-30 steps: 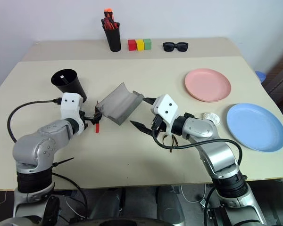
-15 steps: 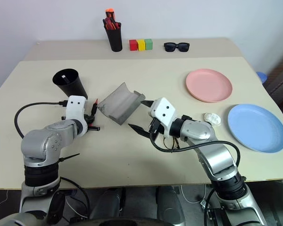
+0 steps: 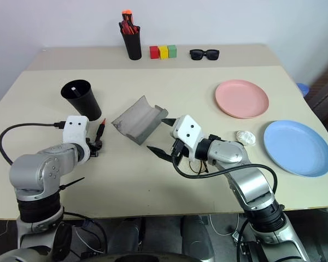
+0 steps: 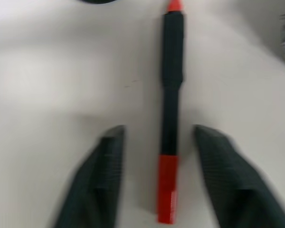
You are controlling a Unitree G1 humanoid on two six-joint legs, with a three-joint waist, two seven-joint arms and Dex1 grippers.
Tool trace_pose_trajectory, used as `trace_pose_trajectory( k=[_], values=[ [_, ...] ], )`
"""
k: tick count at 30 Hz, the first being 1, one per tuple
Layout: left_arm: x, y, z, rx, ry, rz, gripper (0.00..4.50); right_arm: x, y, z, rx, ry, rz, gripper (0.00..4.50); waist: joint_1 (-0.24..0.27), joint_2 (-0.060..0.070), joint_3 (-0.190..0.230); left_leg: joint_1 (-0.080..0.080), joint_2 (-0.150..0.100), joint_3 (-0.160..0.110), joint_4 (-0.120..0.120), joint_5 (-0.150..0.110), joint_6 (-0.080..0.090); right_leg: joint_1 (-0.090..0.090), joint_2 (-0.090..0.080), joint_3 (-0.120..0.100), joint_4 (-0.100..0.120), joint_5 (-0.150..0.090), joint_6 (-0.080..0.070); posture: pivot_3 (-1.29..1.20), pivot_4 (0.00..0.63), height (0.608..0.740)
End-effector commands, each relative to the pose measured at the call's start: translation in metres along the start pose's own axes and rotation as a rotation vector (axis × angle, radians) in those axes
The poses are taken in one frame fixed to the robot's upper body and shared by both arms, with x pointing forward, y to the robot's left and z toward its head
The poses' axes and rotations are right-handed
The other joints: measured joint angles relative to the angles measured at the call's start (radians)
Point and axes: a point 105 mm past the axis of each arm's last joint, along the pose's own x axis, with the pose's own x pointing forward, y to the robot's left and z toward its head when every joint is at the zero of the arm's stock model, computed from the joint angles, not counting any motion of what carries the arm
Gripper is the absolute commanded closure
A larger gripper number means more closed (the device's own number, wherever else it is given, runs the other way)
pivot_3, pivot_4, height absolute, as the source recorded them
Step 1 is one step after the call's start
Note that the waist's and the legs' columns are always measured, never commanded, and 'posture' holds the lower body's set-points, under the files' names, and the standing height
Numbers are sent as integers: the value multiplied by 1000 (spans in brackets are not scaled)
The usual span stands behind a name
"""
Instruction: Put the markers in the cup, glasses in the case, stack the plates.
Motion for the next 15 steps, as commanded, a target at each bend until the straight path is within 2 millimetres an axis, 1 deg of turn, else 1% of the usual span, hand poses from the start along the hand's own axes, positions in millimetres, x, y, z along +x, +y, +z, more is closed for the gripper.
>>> trace_pose_trajectory(
  k=[1,7,11,12,13,15],
  values=[
    [-1,2,22,-12,-77,6,1045,2,4,11,-40,-36,18,0,3,0,0,0,0,0,0,0,0,0,0,0,0,0,0,0,150,740],
    [19,-1,35,-17,-82,-27,1045,6,6,11,-41,-41,24,0,2,0,0,0,0,0,-1,0,-1,0,0,0,0,0,0,0,150,740],
    [30,4,34,-18,-57,-14,1045,7,7,12,-47,-43,19,0,0,0,0,0,0,0,-2,0,-1,-1,0,0,0,0,0,0,150,740],
    [30,4,36,-22,-64,-20,1557,7,7,12,-48,-43,14,0,0,0,0,0,0,0,-2,0,-1,-1,0,0,0,0,0,0,150,740],
    [30,3,37,-35,-71,-29,1830,7,6,12,-49,-43,11,0,0,0,0,0,0,0,-2,0,-1,-1,0,0,0,0,0,0,150,740],
    [30,2,38,-50,-75,-39,2746,7,6,11,-48,-41,5,0,-1,0,0,0,0,0,-2,0,-1,-1,0,0,0,0,0,0,150,740]
  ],
)
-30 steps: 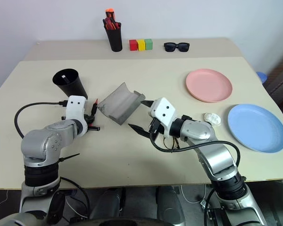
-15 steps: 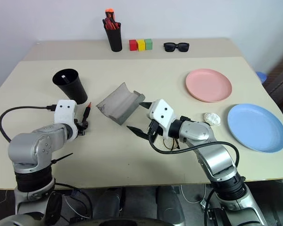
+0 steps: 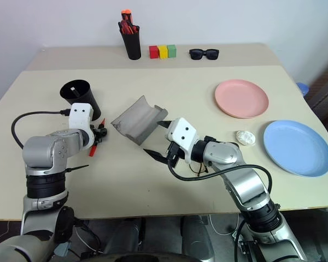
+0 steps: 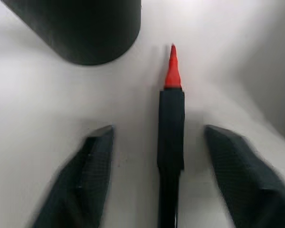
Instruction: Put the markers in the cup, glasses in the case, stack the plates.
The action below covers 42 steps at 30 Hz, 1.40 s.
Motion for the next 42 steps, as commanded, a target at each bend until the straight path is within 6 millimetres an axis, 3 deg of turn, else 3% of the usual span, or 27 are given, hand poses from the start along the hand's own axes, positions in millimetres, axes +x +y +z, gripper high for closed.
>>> trace_pose_trajectory(
  k=[1,3,4,7,14,17,19,23,25,30,36,42],
  values=[
    [-2,4,8,-18,-35,14,3297,0,1,13,-38,-47,-11,0,0,0,0,0,0,0,0,0,0,0,0,0,0,0,0,0,150,740],
    [-3,1,9,-1,-39,-6,4287,-1,1,13,-38,-46,-13,0,0,0,0,0,0,0,0,0,0,0,0,0,0,0,0,0,150,740],
    [-5,-3,8,20,-37,-29,4437,-1,1,13,-40,-46,-13,0,0,0,0,0,0,0,0,0,0,0,0,0,0,0,0,0,150,740],
    [-10,-6,7,84,-47,-55,4437,-1,1,12,-43,-44,-15,0,-1,0,0,0,0,0,0,0,0,0,0,0,0,0,0,0,150,740],
    [-39,-10,27,209,-252,-145,4437,-2,-2,12,-53,-39,-18,0,0,0,0,-1,0,0,-1,0,0,-1,0,0,0,0,0,0,150,740],
    [-67,-25,47,261,-440,-284,4437,1,-12,15,-53,-49,-52,0,0,0,0,-1,0,1,-1,0,0,-1,-1,0,0,0,0,0,150,740],
    [-85,-26,71,254,-607,-327,4437,5,-20,22,-61,-74,-80,0,3,0,0,-1,0,1,0,0,-1,-1,-1,0,0,0,-1,0,150,740],
    [-119,-6,134,193,-971,-205,4437,16,-32,42,-75,-156,-138,0,4,0,0,-1,0,1,0,2,-3,-2,-1,0,0,0,-6,0,150,740],
    [-125,6,154,180,-1074,-106,4437,23,-36,51,-71,-193,-160,0,4,0,0,-1,0,1,1,2,-4,-1,-1,0,0,0,-6,0,150,740],
    [-111,32,175,217,-1156,103,4437,48,-46,75,-26,-299,-246,0,-3,0,0,0,0,1,-1,2,-3,-1,0,0,-1,3,-1,0,150,740],
    [-88,53,171,189,-1183,200,4437,64,-38,91,-9,-363,-230,0,1,0,0,-2,0,1,-5,2,-4,-5,0,0,0,3,-1,0,150,740],
    [-58,45,156,109,-1136,131,4437,64,-31,85,2,-362,-213,0,3,0,0,-2,0,1,-6,2,-4,-5,-1,0,0,3,-1,0,150,740]
  ],
)
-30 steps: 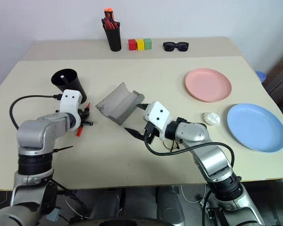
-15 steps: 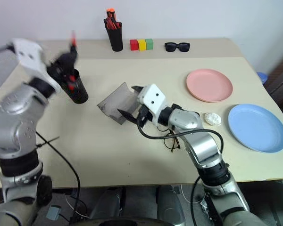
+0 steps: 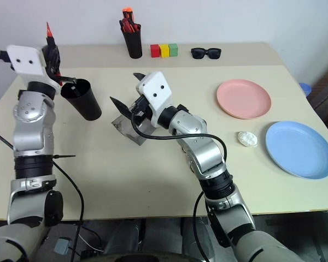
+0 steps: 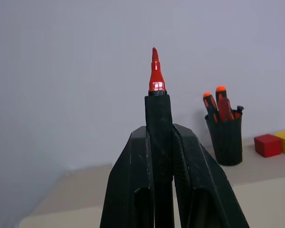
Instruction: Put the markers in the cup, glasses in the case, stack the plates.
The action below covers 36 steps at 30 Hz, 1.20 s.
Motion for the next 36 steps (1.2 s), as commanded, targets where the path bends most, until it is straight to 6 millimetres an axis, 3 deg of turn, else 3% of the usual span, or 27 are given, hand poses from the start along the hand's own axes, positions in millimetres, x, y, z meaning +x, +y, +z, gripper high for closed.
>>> trace_pose_trajectory(
  k=[1,7,15,18,20,23,25,29,36],
  values=[
    [1,-3,7,-29,-58,3,4437,-2,6,9,-14,-46,15,0,-2,0,0,0,0,0,0,0,0,0,0,0,0,0,0,0,150,740],
    [-4,-8,-14,-43,-15,12,4437,-5,6,8,-14,-42,17,0,-8,0,0,1,0,0,0,0,0,0,0,0,1,0,0,0,150,740],
    [-7,-9,-19,-30,1,28,659,-5,8,7,-9,-39,21,0,-7,0,0,1,0,0,0,0,0,0,0,0,2,0,0,0,150,740],
    [-9,-9,-16,-37,-10,33,659,-5,9,7,-9,-38,24,0,-7,0,0,1,0,0,0,0,0,0,0,0,2,0,0,0,150,740],
    [-8,-14,-2,-69,-50,10,659,-7,8,7,-12,-35,22,0,-7,0,0,1,0,0,0,0,0,0,0,0,2,0,0,0,150,740],
    [-10,-38,20,-137,-88,-163,659,-14,2,6,-34,-15,16,0,-5,0,0,0,0,0,0,0,0,0,0,0,2,0,0,0,150,740],
    [-16,-62,28,-192,-66,-340,90,-23,-5,3,-63,15,7,0,-1,0,0,0,0,-1,0,0,0,0,0,0,1,0,0,0,150,740],
    [-44,-112,15,-271,188,-702,20,-55,-20,-10,-156,134,27,0,-4,0,0,0,0,0,1,0,0,2,0,0,0,0,0,0,150,740],
    [-82,-151,-33,-322,592,-912,20,-101,-29,-17,-209,284,61,0,-10,1,1,1,1,-1,1,0,0,1,2,0,1,0,0,0,150,740]
  ],
)
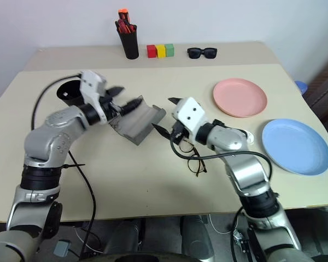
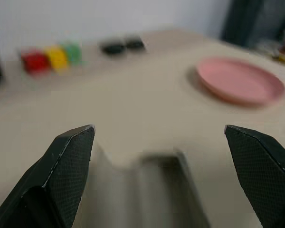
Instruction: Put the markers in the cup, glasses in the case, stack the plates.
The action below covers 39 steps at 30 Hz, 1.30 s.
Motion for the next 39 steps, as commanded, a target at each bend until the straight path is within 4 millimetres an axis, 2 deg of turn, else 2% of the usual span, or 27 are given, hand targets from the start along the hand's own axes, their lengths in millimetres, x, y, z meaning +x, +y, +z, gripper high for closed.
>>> trace_pose_trajectory(
  k=[1,4,6,10,15,16,20,22,25,27,33,36,39],
  values=[
    [4,-11,-15,-34,124,-65,20,-16,1,12,-38,-14,17,0,0,0,0,0,0,0,0,0,0,0,0,0,0,0,0,0,150,740],
    [9,-15,-32,-80,234,-70,20,-26,10,5,-50,29,53,0,3,0,0,0,0,0,1,0,0,0,0,0,0,0,0,0,150,740],
    [13,-25,-39,-93,272,-110,20,-29,12,1,-48,53,55,0,4,0,0,0,0,0,1,0,0,0,0,0,0,0,0,0,150,740],
    [20,-36,-42,-107,288,-144,1756,-31,16,-4,-49,74,51,0,5,-1,0,-1,0,0,2,0,0,1,0,1,-1,0,0,0,150,740],
    [20,-40,-53,-51,323,-164,4399,-30,16,-5,-49,75,49,0,5,-1,0,0,0,0,2,0,0,1,0,1,-1,0,0,0,150,740],
    [20,-40,-52,-20,314,-173,4461,-30,16,-5,-49,75,49,0,6,-1,0,0,0,0,2,0,0,1,0,1,-1,0,0,0,150,740],
    [16,-34,-49,229,280,-234,4461,-31,15,-8,-48,89,56,0,5,-1,0,-1,0,0,2,0,0,1,0,1,-1,0,0,0,150,740],
    [11,-38,-43,435,215,-328,4461,-34,16,-10,-43,103,68,0,5,0,0,-1,0,0,1,0,0,0,0,1,-1,0,0,0,150,740],
    [1,-38,-45,604,214,-459,4461,-40,20,-17,-27,142,107,0,11,0,0,-1,0,1,1,0,0,0,0,1,-3,-2,-4,0,150,740],
    [-2,-33,-47,635,229,-496,4461,-44,21,-22,2,176,116,0,17,0,0,-1,0,1,1,0,0,0,0,1,-3,-2,-4,0,150,740],
    [-7,-28,-54,653,279,-619,4461,-59,12,-40,263,270,-2,0,33,-1,0,-2,0,1,2,0,0,0,0,1,-3,-2,-4,0,150,740],
    [-4,-26,-54,651,274,-629,3622,-67,6,-50,339,333,-71,0,33,-1,0,-3,0,1,3,0,0,0,0,1,-3,-2,-4,0,150,740],
    [2,-20,-47,690,233,-583,2210,-71,2,-54,433,355,-116,0,33,-1,0,-3,0,1,3,0,0,0,0,1,-2,-2,-4,0,150,740]
  ],
)
